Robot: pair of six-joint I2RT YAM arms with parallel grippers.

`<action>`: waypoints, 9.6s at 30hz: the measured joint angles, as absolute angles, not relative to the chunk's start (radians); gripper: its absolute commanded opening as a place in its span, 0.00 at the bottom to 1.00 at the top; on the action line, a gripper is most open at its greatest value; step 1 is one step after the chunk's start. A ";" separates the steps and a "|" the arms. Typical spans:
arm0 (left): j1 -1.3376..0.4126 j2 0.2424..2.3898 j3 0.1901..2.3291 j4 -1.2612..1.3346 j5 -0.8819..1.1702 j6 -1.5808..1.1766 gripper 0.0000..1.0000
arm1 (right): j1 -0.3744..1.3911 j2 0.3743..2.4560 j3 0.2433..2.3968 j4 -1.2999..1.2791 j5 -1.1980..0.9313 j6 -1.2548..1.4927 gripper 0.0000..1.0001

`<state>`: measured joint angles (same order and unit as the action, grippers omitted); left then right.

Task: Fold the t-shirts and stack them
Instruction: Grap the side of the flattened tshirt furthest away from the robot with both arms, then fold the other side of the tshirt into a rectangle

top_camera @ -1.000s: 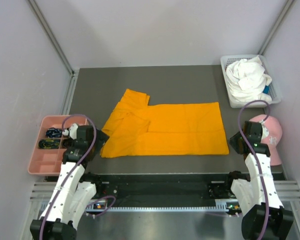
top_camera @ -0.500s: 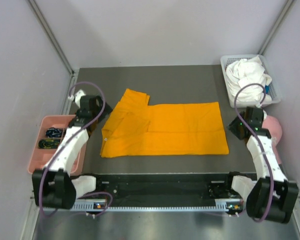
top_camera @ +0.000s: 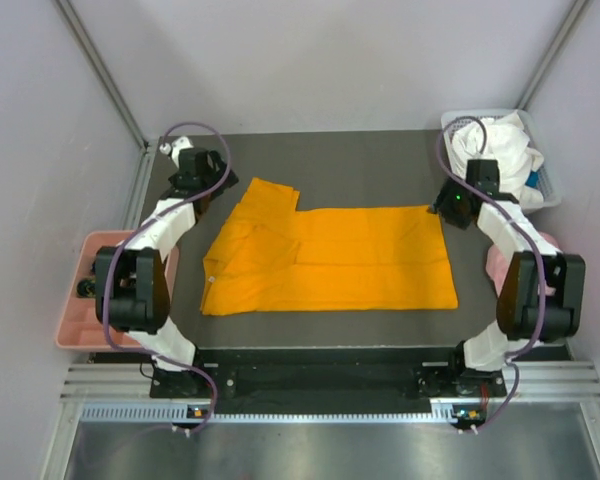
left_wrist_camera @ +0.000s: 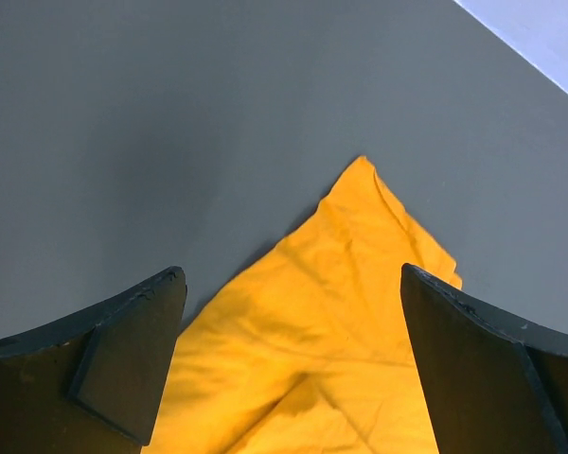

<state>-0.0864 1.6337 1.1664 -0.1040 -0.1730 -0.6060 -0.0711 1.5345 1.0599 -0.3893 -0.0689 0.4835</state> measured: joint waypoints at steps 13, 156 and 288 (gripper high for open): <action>-0.086 1.821 1.296 -0.052 -0.146 -0.555 0.99 | 0.030 1.793 1.328 -0.481 0.061 0.263 0.66; -0.152 2.357 1.844 -0.218 0.125 -0.284 0.00 | 0.002 2.167 1.678 -0.650 0.178 0.287 0.00; -0.167 0.685 0.619 -0.600 -0.022 -0.731 0.00 | -0.075 1.053 0.677 -0.587 0.108 0.639 0.00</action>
